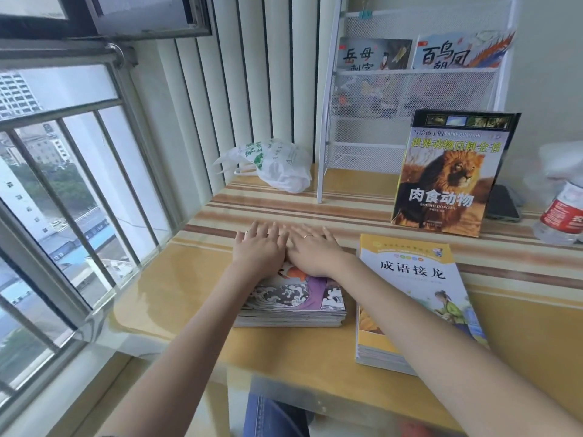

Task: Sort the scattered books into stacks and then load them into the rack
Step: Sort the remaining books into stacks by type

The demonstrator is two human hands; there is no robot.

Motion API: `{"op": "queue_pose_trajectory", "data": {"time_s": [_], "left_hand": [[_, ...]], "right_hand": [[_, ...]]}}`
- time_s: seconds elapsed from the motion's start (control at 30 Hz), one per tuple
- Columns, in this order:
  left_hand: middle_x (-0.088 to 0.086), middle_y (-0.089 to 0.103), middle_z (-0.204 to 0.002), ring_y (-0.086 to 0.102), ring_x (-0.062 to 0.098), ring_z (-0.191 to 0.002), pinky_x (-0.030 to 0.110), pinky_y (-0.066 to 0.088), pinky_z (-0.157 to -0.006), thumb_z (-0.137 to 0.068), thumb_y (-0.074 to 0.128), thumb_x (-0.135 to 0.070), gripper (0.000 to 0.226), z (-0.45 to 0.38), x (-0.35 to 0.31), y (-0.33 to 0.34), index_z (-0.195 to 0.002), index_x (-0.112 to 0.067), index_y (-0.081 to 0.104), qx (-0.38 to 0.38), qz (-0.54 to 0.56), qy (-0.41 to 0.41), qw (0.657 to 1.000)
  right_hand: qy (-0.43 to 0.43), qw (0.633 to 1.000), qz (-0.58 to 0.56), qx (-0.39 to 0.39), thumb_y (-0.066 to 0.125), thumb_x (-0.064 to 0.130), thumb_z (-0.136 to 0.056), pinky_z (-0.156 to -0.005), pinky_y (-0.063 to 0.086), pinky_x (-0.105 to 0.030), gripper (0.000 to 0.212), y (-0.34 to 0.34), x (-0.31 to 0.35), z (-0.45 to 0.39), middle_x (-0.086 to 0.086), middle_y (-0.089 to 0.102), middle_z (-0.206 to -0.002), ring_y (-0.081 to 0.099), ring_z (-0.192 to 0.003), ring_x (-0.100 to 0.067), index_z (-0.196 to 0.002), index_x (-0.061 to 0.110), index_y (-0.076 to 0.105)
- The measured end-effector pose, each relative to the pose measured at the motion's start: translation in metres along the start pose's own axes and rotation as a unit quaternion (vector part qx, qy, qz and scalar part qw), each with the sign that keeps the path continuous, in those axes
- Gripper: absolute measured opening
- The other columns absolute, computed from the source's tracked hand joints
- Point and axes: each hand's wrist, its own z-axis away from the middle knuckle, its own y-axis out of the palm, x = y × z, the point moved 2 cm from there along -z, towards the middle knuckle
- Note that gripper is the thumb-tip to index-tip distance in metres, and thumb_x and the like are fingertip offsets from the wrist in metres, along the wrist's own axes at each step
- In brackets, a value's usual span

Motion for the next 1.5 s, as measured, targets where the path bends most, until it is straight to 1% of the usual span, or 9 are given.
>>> {"op": "queue_pose_trajectory", "data": {"time_s": [0.1,0.17,0.33,0.5,0.7,0.9,1.17,1.33,1.5], "left_hand": [[0.002,-0.003,-0.161,-0.01,0.03,-0.147,0.061,0.0,-0.113,-0.101,0.009,-0.034,0.054,-0.008,-0.007,-0.02,-0.153,-0.021,0.004,0.062,-0.022,0.018,0.998],[0.003,-0.001,-0.161,-0.009,0.029,-0.147,0.058,0.0,-0.115,-0.102,0.013,-0.033,0.054,-0.014,-0.026,-0.049,-0.153,-0.019,0.005,0.015,0.013,0.044,0.999],[0.021,0.044,-0.14,0.043,0.033,-0.128,0.043,0.033,-0.107,-0.101,0.033,-0.04,0.053,-0.059,-0.123,-0.094,-0.138,-0.003,0.041,-0.082,0.199,0.139,0.967],[0.018,0.046,-0.138,0.047,0.031,-0.124,0.033,0.039,-0.095,-0.092,0.054,-0.045,0.067,-0.103,-0.22,-0.063,-0.137,0.001,0.036,-0.022,0.377,0.12,0.918],[0.006,0.058,-0.107,0.058,0.024,-0.096,0.036,0.051,-0.083,-0.08,0.068,-0.05,0.06,-0.152,-0.263,-0.028,-0.114,-0.007,0.046,-0.021,0.514,0.05,0.856],[0.006,0.068,-0.105,0.064,0.019,-0.093,0.031,0.051,-0.079,-0.074,0.08,-0.024,0.043,-0.175,-0.27,-0.02,-0.108,-0.01,0.058,-0.034,0.628,0.069,0.774],[-0.001,0.06,-0.097,0.06,0.022,-0.097,0.039,0.051,-0.087,-0.082,0.072,-0.017,0.032,-0.146,-0.276,-0.032,-0.102,-0.014,0.047,-0.06,0.66,0.092,0.743],[-0.002,0.064,-0.1,0.063,0.011,-0.089,0.025,0.052,-0.072,-0.077,0.078,-0.023,0.041,-0.117,-0.255,-0.038,-0.105,-0.018,0.05,-0.016,0.651,0.127,0.748],[0.0,0.068,-0.108,0.066,0.016,-0.099,0.036,0.053,-0.09,-0.07,0.084,-0.026,0.049,-0.107,-0.245,-0.057,-0.107,-0.027,0.052,0.001,0.67,0.183,0.719]], "right_hand": [[-0.025,0.992,-0.12,-0.023,0.028,0.031,-0.1,-0.11,0.024,-0.039,0.053,-0.018,-0.003,0.002,0.0,0.019,-0.157,0.028,-0.138,-0.017,-0.151,0.024,0.014],[-0.015,0.964,-0.245,-0.099,0.036,0.027,-0.1,-0.097,0.04,-0.033,0.047,-0.04,-0.019,0.006,-0.004,0.037,-0.149,0.044,-0.126,-0.02,-0.146,0.024,0.029],[0.122,0.897,-0.283,-0.318,0.041,0.025,-0.099,-0.082,0.049,-0.034,0.032,-0.095,-0.121,0.033,-0.006,0.057,-0.126,0.056,-0.097,-0.018,-0.13,0.018,0.044],[0.276,0.777,-0.243,-0.512,0.051,0.028,-0.094,-0.08,0.038,-0.029,0.034,-0.097,-0.222,0.073,-0.011,0.055,-0.117,0.05,-0.109,-0.028,-0.12,0.007,0.046],[0.362,0.739,-0.346,-0.45,0.05,0.043,-0.093,-0.095,0.041,-0.037,0.062,-0.075,-0.298,0.073,-0.02,0.044,-0.135,0.046,-0.12,-0.031,-0.134,0.001,0.034],[0.355,0.731,-0.417,-0.407,0.047,0.044,-0.093,-0.074,0.048,-0.035,0.045,-0.057,-0.321,0.044,-0.019,0.056,-0.112,0.057,-0.094,-0.029,-0.11,0.003,0.045],[0.313,0.708,-0.333,-0.538,0.042,0.021,-0.099,-0.08,0.044,-0.043,0.018,-0.069,-0.289,0.059,-0.01,0.05,-0.098,0.052,-0.097,-0.031,-0.106,0.005,0.042],[0.231,0.697,-0.402,-0.547,0.043,0.033,-0.097,-0.066,0.04,-0.03,0.022,-0.076,-0.265,0.089,0.001,0.054,-0.083,0.054,-0.084,-0.024,-0.099,0.011,0.046],[0.226,0.684,-0.503,-0.478,0.042,0.059,-0.087,-0.112,0.027,-0.04,0.078,-0.079,-0.267,0.092,-0.001,0.034,-0.149,0.033,-0.136,-0.021,-0.148,0.016,0.02]]}}
